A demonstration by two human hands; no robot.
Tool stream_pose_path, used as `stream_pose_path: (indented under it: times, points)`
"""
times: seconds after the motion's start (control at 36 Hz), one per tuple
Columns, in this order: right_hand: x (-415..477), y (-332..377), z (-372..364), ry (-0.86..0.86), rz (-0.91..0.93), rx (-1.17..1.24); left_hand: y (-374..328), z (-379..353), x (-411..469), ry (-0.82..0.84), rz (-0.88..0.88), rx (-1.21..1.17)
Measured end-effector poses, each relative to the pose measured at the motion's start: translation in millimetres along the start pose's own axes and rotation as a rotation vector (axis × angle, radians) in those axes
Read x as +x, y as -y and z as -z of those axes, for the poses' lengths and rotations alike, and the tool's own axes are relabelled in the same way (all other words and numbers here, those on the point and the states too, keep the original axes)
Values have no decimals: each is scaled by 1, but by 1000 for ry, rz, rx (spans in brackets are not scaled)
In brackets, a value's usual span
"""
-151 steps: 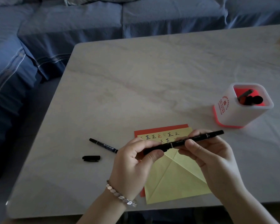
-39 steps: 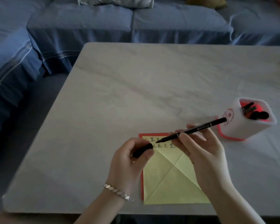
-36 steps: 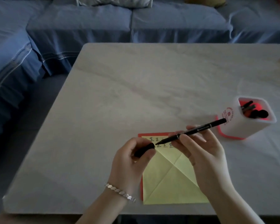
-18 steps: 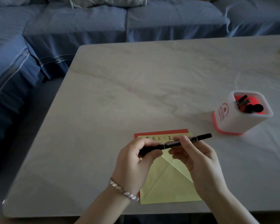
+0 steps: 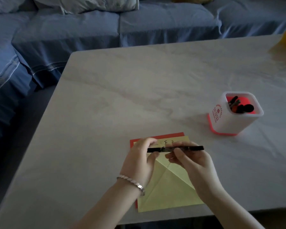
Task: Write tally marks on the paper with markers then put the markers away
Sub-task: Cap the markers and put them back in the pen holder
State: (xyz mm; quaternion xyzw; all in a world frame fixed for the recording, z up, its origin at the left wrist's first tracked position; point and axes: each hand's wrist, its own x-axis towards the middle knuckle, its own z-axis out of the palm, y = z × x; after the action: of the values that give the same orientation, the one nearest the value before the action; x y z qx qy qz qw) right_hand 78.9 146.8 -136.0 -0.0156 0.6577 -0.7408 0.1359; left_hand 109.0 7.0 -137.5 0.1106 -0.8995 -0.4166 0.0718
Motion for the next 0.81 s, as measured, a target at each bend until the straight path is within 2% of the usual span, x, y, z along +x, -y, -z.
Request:
stream_pose_path:
  times: [0.06, 0.11, 0.19, 0.28, 0.33, 0.39, 0.44, 0.67, 0.72, 0.81]
  points:
    - [1, -3, 0, -64, 105, -91, 4, -13, 5, 6, -25, 121]
    - [4, 0, 4, -108, 187, -73, 6, -24, 9, 100, -11, 164]
    - [6, 13, 19, -148, 332, -53, 12, -41, 11, 219, -123, 417]
    - [10, 35, 45, -265, 600, -250, 23, -55, 12, 303, -171, 623]
    - [16, 51, 66, -374, 788, -403, 31, -59, 16, 262, -197, 666]
    - [24, 64, 87, -467, 892, -509, 32, -58, 18, 231, -205, 668]
    - [32, 75, 103, -516, 870, -586, 33, -60, 17, 223, -197, 616]
    - [75, 63, 123, -517, 488, -901, 33, -63, 17, 210, -188, 609]
    - [81, 59, 122, -538, 474, -877, 32, -63, 17, 219, -180, 611]
    - [85, 57, 119, -607, 560, -818, 32, -61, 17, 237, -175, 624]
